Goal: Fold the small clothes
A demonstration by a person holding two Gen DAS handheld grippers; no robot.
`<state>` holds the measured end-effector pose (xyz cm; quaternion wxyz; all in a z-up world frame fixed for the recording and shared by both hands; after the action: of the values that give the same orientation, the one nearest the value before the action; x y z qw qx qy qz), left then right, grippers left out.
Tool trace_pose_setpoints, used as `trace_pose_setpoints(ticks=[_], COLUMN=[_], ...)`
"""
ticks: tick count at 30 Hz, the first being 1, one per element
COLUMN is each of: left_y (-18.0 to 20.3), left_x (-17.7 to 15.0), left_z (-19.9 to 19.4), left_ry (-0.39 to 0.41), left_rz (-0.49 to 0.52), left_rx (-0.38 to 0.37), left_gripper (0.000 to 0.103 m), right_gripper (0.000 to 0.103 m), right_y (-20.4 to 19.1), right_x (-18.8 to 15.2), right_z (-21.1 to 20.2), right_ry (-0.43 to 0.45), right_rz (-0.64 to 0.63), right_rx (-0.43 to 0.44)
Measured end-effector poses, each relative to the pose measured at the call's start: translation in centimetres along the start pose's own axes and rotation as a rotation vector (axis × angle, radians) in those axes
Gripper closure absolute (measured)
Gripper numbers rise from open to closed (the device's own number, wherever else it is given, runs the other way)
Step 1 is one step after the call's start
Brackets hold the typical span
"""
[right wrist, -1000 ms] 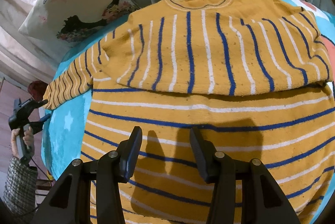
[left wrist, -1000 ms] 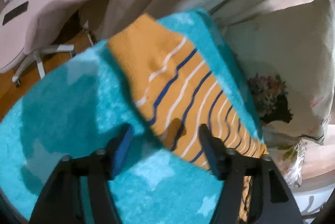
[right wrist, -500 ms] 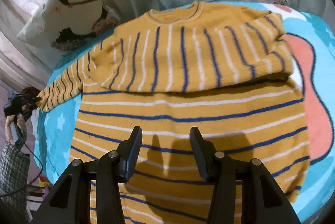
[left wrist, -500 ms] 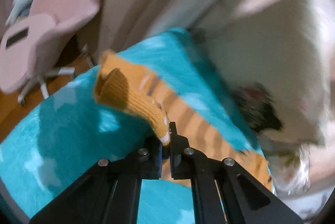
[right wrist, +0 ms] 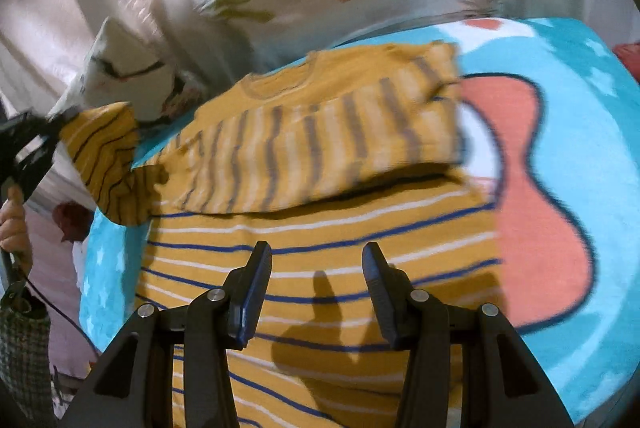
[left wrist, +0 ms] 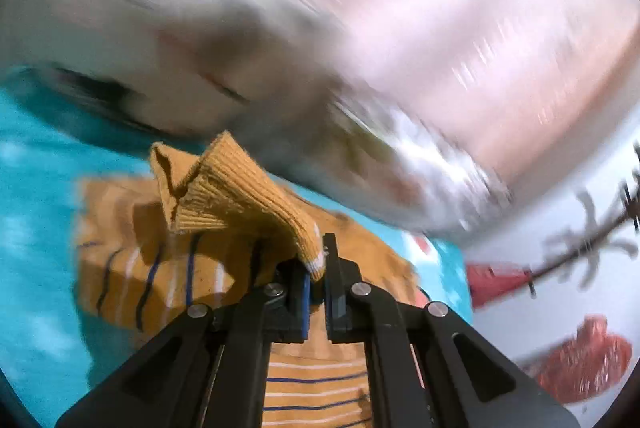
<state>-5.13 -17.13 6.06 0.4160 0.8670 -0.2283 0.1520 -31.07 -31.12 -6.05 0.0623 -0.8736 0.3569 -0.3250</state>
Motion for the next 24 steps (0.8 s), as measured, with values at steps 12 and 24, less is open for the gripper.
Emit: trace_pose_setpoints(ticks=[12,24], left_y=[4.8,-8.0], left_x=[-12.4,-9.8], left_z=[11.7,-0.6], left_ry=[-0.360,-0.089], left_rz=[0.045,-0.011], left_rx=[-0.052,0.277], left_gripper=[0.051,0.036], right_gripper=[0.052,0.047], right_y=[10.1,3.9], right_x=[-0.6,6.6], right_z=[-5.0,0.6], right_ry=[0.053,0.088], right_rz=[0.149,-0.034], right_rx=[-0.088,0.022])
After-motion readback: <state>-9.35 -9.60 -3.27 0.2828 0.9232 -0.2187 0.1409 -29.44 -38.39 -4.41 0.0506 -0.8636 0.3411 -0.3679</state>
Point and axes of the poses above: each gripper's, at about its wrist camera, not at the fingertips, and z roughly the way its jaws point, y to its right, x to its top, the point moved 4 cm from there along z, roughly the way its jaws point, and after that the axes turned 7 degrees about -z, right-handed, at the moved point
